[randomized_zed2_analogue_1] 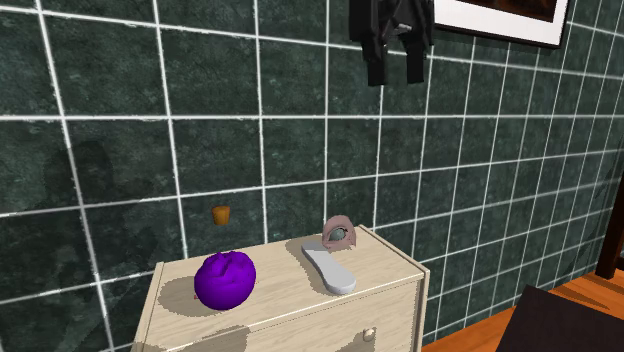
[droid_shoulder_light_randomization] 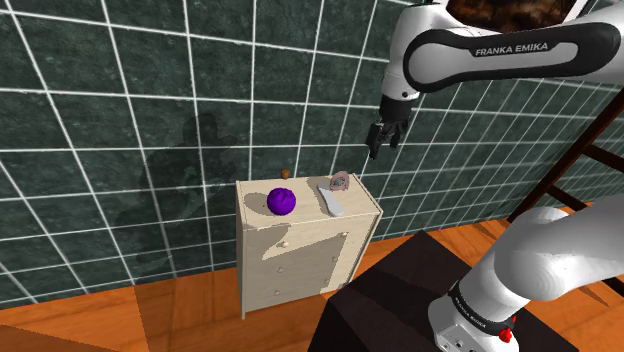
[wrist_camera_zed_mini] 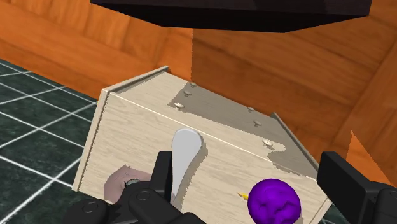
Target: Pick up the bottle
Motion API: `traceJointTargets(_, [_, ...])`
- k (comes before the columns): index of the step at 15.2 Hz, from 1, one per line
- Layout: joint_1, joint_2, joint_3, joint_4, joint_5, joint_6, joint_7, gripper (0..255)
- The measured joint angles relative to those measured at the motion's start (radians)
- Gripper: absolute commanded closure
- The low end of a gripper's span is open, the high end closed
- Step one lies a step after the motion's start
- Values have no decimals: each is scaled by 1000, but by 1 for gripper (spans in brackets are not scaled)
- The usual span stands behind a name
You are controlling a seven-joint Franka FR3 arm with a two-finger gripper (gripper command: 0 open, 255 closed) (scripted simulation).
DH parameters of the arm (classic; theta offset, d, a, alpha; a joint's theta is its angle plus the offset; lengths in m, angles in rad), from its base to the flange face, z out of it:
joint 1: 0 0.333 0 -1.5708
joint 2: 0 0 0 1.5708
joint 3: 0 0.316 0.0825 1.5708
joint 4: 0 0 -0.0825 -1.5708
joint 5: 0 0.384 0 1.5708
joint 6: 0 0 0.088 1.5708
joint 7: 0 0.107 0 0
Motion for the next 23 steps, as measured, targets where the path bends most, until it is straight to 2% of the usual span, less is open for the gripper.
traceJointTargets(7, [10, 280, 43, 129, -5, 145, 69, 0])
traceJointTargets(13, [24, 510, 72, 279, -30, 219, 131, 0])
traceJointTargets(23, [74, 903, 84, 637, -88, 241, 213, 0])
